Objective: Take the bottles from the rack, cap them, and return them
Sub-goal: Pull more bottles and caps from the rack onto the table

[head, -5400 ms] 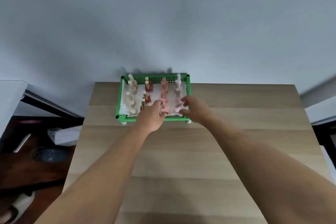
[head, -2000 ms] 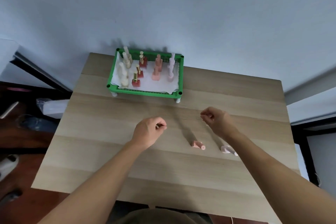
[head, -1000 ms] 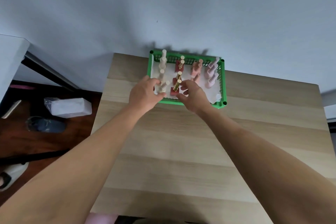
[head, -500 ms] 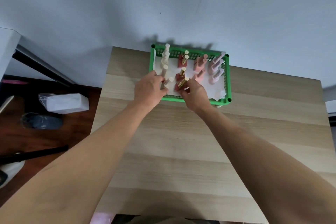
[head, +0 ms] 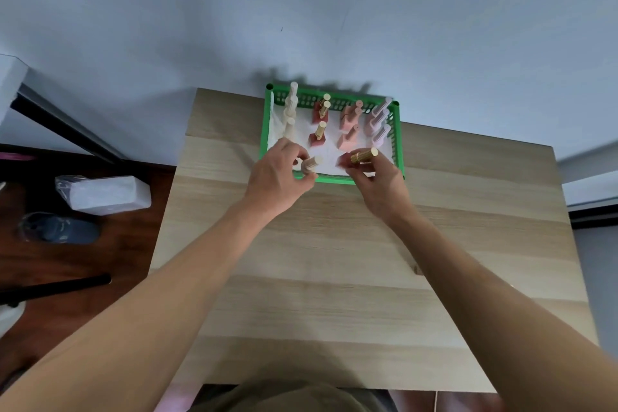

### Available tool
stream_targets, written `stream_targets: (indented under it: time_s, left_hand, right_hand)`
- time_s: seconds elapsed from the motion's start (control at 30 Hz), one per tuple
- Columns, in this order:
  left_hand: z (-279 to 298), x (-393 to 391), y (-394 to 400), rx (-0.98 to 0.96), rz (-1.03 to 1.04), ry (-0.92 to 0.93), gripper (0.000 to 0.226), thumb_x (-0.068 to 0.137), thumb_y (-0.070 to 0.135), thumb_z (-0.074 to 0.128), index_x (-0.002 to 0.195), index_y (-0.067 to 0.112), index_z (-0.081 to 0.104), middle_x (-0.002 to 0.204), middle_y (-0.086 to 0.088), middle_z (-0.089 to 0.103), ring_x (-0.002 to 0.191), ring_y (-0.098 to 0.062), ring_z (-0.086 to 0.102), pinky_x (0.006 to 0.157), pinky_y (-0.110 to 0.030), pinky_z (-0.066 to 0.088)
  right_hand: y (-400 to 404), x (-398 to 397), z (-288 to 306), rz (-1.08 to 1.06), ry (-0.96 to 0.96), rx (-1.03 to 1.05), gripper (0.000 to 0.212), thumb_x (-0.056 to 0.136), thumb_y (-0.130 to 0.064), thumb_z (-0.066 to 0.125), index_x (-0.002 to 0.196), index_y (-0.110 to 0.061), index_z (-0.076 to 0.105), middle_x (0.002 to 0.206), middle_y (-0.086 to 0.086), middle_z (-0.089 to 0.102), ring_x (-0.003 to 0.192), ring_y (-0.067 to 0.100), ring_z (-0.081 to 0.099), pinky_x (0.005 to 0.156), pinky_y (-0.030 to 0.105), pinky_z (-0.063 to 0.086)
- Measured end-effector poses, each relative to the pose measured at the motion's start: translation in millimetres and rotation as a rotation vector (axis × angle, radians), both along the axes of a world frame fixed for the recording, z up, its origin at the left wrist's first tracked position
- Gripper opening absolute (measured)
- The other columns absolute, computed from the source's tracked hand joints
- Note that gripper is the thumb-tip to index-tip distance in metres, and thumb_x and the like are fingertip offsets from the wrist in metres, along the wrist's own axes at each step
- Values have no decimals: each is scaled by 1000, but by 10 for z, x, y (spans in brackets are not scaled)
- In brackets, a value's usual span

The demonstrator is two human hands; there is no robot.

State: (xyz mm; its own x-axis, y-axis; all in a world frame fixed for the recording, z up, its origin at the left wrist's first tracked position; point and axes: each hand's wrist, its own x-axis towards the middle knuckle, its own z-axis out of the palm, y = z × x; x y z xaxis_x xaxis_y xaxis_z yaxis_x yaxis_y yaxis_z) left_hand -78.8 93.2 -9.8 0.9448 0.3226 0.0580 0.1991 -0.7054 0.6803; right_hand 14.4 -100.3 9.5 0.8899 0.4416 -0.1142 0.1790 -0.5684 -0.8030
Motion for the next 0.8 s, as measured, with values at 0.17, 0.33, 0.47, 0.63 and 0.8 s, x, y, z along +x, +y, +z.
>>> stream_targets:
  time_s: [0.17,0.33,0.47,0.63,0.8]
  left_hand:
    - [-113,-259,-261,-129,-57,-4,28,81,28,74,104,23,60,101,11,65,91,-11,63,79,-41,56]
    - [-293,-538,-496,-174,-68,74,26,82,29,74,104,30,60,100,14,69,88,-8,64,79,-38,57]
    - [-484,-795,-651,-179,-84,155,25,85,31,73,106,29,60,103,15,68,90,-11,65,74,-29,54]
    - [-619,-984,-772,-224,-93,228,22,85,26,71,104,28,61,102,17,66,92,-11,64,82,-35,56]
    - [-687,-1064,-851,-261,-73,238,22,82,20,71,102,26,62,97,17,65,90,-8,62,83,-37,56]
  right_hand:
    - [-396,-208,-22,-58,55,15,12,93,-23,68,105,-24,70,105,-16,75,96,-2,68,82,11,50]
    - [-702,-485,-170,-114,110,-21,15,93,-21,69,107,-25,71,100,-17,75,87,-3,69,80,11,51]
    - [-934,-714,-362,-104,159,-177,19,94,-23,65,113,-23,69,104,-12,74,94,3,69,85,22,55]
    - [-1113,-993,-591,-113,147,-274,23,92,-16,68,115,-17,67,109,0,71,101,15,67,91,31,54]
    - [-1206,-1085,-670,-92,147,-273,20,89,-10,71,106,-19,69,107,0,67,91,-1,60,87,21,52]
